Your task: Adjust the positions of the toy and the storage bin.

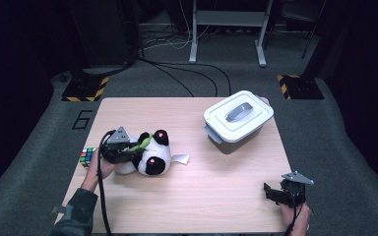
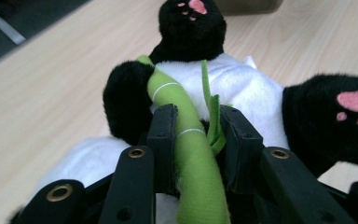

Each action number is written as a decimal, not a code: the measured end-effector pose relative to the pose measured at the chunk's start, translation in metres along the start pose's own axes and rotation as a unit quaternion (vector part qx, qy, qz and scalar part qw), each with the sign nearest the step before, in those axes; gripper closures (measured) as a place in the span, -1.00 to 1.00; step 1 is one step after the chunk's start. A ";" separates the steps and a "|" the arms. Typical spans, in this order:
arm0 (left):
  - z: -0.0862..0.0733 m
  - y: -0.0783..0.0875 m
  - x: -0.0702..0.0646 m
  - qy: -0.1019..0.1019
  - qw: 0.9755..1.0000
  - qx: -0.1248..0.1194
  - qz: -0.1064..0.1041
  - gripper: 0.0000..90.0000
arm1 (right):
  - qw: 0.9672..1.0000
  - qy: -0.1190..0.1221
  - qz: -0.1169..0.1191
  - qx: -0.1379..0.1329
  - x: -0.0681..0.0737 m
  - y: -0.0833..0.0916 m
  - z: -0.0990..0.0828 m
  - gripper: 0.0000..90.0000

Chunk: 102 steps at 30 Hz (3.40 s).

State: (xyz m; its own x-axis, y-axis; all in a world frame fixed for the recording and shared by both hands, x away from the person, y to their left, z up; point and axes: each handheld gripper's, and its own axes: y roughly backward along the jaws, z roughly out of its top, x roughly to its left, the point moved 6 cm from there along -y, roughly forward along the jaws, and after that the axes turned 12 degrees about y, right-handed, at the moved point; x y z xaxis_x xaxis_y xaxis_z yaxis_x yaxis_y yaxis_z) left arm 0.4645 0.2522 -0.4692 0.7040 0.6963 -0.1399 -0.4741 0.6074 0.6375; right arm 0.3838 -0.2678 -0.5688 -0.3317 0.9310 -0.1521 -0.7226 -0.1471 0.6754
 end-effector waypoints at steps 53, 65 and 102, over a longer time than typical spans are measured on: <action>-0.026 0.029 -0.040 0.158 0.983 -0.075 0.065 0.04 | 1.000 -0.003 -0.003 0.000 0.000 0.000 0.000 -0.75; -0.028 0.012 -0.045 0.085 0.994 -0.050 0.056 0.64 | 1.000 -0.003 -0.002 0.000 0.000 0.000 0.000 -0.75; -0.030 0.081 -0.014 0.042 0.991 -0.123 0.030 -0.55 | 1.000 -0.003 -0.005 0.000 -0.001 0.000 0.000 -0.75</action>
State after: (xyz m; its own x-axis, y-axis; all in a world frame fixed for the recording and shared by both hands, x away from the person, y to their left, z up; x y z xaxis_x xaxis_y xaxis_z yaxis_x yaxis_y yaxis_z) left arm 0.4010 0.3032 -0.4386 0.6292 0.7568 -0.1770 -0.6354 0.6321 0.4436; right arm 0.3842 -0.2685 -0.5686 -0.3207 0.9346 -0.1536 -0.7256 -0.1382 0.6741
